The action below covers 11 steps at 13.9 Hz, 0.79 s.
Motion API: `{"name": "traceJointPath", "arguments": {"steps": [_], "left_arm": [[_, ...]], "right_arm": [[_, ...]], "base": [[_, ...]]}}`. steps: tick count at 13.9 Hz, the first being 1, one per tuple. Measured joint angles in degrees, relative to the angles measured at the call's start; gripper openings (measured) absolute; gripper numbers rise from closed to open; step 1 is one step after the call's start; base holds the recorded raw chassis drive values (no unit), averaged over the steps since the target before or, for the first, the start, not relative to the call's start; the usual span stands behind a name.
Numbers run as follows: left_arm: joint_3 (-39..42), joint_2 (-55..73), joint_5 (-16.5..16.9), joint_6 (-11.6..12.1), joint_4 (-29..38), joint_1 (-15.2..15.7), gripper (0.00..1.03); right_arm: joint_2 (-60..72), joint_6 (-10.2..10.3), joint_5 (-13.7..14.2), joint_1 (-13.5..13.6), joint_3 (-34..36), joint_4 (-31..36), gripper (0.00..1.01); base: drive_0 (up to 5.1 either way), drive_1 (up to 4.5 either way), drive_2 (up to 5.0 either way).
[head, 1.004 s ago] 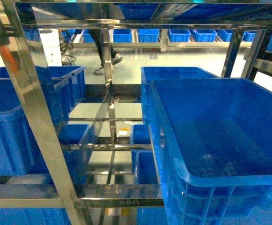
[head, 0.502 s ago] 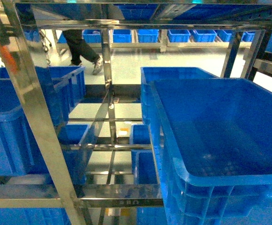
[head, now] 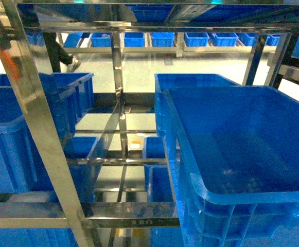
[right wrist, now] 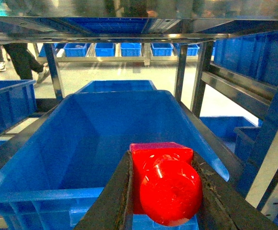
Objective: Pick red block from blue box to shelf
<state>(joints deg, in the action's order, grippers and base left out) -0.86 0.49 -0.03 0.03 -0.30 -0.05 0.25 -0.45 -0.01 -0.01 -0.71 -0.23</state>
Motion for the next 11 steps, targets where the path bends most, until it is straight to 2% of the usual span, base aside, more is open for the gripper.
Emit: {"name": "traceJointPath", "arguments": {"steps": [11], "left_arm": [[0.00,0.00,0.00,-0.02,0.00,0.00,0.98]], "right_arm": [[0.00,0.00,-0.02,0.00,0.00,0.00,0.26]], "base": [[0.0,0.00,0.0]]}}
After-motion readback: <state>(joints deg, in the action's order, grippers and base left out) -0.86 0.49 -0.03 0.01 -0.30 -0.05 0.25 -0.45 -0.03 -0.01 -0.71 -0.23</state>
